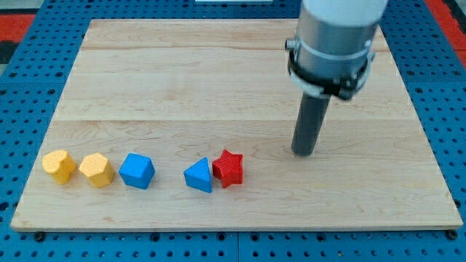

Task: Push the blue triangle into the green block

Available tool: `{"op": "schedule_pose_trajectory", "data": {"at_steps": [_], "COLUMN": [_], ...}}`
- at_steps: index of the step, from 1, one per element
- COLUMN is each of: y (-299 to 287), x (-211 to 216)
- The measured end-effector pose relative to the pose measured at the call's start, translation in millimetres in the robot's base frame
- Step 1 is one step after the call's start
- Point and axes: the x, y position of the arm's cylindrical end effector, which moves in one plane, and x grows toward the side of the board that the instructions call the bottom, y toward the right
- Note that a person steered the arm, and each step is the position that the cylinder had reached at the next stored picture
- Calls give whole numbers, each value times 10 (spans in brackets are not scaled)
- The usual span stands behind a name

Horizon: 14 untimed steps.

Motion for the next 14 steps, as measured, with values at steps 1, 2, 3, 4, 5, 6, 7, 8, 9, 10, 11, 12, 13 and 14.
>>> {"op": "schedule_pose_trajectory", "data": {"at_steps": [1,2,3,4,5,6,7,8,9,10,11,12,13,14], "y": [-430,-292,-600,-1219,-1554,-1443,-1382,-1412,-1461,-1346,-799,-765,-1594,-2034], "x": [39,518,646,801,830,398,-60,-253,-560,-1033,-1571,-1447,-1532,-1550]}}
